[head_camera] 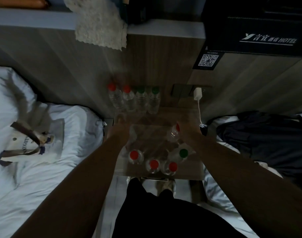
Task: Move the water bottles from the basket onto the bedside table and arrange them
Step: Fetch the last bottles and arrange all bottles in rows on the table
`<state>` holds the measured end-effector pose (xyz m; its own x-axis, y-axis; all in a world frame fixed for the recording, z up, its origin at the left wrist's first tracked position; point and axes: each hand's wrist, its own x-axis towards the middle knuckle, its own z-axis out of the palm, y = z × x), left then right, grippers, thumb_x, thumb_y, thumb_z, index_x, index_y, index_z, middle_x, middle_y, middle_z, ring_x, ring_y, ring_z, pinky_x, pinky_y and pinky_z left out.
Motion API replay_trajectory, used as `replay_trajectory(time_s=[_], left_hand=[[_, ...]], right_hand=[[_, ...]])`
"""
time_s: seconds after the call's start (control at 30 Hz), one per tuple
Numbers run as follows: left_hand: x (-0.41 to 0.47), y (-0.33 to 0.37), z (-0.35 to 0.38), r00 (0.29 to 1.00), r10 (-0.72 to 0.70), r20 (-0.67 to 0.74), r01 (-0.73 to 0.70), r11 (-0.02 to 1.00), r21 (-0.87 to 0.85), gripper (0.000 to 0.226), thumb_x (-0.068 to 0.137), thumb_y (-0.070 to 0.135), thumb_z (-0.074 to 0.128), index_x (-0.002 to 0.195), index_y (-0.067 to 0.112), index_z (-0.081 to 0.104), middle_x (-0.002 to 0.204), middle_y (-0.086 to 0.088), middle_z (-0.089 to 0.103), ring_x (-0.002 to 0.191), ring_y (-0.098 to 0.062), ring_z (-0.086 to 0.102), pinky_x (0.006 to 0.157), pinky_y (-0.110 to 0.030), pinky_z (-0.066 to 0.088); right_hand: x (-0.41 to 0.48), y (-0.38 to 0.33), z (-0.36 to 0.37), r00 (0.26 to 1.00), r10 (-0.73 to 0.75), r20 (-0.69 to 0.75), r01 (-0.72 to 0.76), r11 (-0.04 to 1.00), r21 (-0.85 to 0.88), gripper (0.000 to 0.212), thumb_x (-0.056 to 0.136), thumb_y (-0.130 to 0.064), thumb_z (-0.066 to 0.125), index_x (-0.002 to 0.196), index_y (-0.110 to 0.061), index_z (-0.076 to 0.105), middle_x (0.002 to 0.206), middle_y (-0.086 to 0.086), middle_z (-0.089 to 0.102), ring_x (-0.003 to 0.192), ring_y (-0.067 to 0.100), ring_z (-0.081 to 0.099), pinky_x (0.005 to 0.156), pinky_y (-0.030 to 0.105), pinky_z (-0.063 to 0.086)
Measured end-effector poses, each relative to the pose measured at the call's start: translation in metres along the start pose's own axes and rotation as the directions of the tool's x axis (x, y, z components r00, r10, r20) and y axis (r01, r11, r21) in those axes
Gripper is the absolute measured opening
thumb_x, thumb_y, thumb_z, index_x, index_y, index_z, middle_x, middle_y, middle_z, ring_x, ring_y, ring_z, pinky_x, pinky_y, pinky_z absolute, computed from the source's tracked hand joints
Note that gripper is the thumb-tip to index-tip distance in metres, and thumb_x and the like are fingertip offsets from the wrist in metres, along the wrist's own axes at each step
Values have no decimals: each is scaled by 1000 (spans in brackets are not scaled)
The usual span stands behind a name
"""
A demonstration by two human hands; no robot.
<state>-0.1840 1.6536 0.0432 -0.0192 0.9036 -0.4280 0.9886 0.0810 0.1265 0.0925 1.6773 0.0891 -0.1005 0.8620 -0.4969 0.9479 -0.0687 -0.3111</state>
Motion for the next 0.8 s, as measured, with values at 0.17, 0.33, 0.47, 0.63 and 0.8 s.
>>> replay_trajectory(time_s=[0.17, 0.33, 0.47, 0.63, 0.8], left_hand=[[7, -5, -15, 1000, 28, -9, -29, 998, -61, 23, 93, 21, 52, 113, 10, 54, 119, -14, 58, 99, -31, 62, 76, -40, 50], [18, -25, -33, 997, 27, -75, -38, 986, -159, 41, 76, 36, 72, 110, 20, 57, 106, -4, 64, 97, -26, 61, 77, -35, 50], [26, -35, -57, 991, 24, -135, -69, 938, -340, 30, 83, 36, 65, 106, 19, 56, 91, 0, 58, 86, -19, 56, 73, -29, 38], [42, -61, -70, 997, 44, -70, -66, 934, -350, 51, 79, 48, 62, 124, 27, 50, 111, -5, 65, 106, -27, 60, 90, -40, 49], [51, -81, -79, 991, 79, -104, -113, 915, -388, 45, 82, 43, 61, 122, 26, 50, 104, -5, 67, 100, -26, 62, 91, -41, 49]], right_hand=[[5, -15, 1, 1000, 1, 12, 1, 990, -141, 42, 89, -33, 61, 124, -15, 50, 120, 12, 58, 106, 31, 58, 81, 35, 45], [13, -43, -1, 1000, -22, 6, 22, 991, -133, 46, 88, -38, 60, 127, -18, 49, 127, 12, 52, 111, 31, 56, 86, 38, 46], [26, -74, -2, 998, -53, -24, 51, 997, -54, 38, 79, -40, 67, 111, -21, 57, 108, 5, 63, 106, 25, 58, 81, 32, 39], [44, -121, 6, 997, -68, -36, 69, 997, 24, 45, 77, -39, 69, 116, -22, 56, 109, 4, 64, 103, 24, 61, 81, 34, 49], [72, -157, 13, 996, -71, -57, 73, 997, 31, 50, 79, -38, 67, 123, -22, 51, 114, 7, 62, 108, 28, 59, 84, 35, 49]])
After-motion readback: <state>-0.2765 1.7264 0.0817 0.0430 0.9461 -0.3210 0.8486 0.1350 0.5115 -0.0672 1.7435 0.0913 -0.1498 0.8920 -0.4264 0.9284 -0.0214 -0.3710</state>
